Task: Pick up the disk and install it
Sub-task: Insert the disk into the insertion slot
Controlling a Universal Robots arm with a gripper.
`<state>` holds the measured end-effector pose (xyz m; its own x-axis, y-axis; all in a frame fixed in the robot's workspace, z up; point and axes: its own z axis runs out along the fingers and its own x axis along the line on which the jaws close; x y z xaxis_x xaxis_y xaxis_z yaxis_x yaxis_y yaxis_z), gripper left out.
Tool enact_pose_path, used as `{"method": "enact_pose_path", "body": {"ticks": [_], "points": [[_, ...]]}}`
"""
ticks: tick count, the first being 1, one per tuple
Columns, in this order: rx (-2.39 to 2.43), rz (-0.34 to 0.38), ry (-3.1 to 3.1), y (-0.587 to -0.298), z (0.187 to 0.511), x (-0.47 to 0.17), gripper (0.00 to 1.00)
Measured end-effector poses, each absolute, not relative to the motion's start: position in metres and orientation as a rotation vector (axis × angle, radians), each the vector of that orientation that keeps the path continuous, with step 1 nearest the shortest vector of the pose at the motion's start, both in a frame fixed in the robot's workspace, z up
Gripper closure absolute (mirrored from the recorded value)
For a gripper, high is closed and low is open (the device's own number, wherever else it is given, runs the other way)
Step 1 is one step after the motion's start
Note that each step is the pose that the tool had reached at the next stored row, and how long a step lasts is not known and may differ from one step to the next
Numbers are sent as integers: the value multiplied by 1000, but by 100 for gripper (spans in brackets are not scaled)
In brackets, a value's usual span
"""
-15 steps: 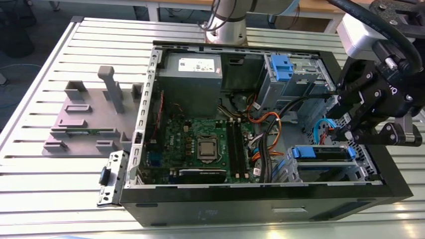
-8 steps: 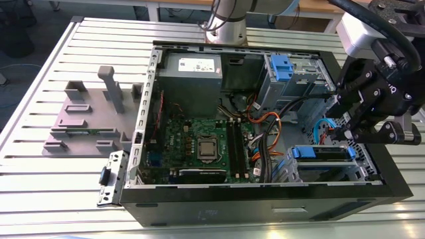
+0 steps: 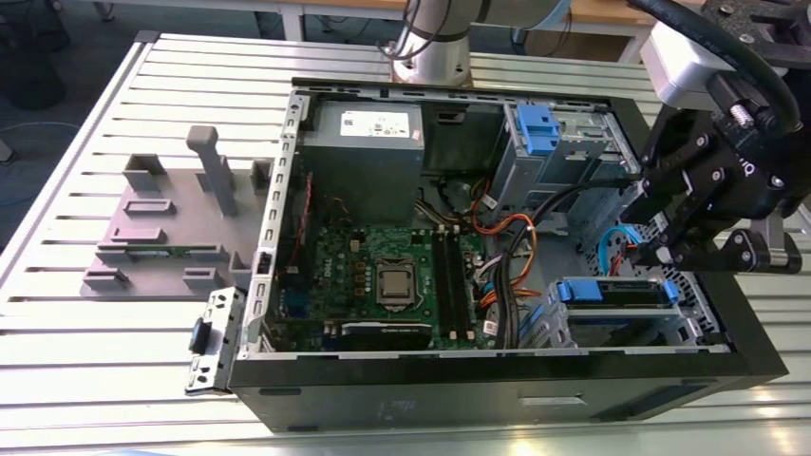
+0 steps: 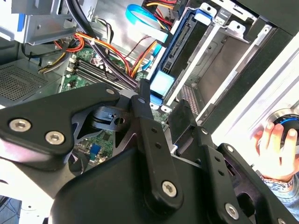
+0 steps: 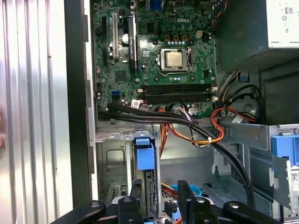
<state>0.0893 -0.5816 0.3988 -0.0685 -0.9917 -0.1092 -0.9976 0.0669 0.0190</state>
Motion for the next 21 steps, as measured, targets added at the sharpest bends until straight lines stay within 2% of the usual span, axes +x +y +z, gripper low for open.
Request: {"method": "enact_pose_path", "body": {"ticks": [21], "points": [[-2097,136,2245,-578,399,89,56]]}}
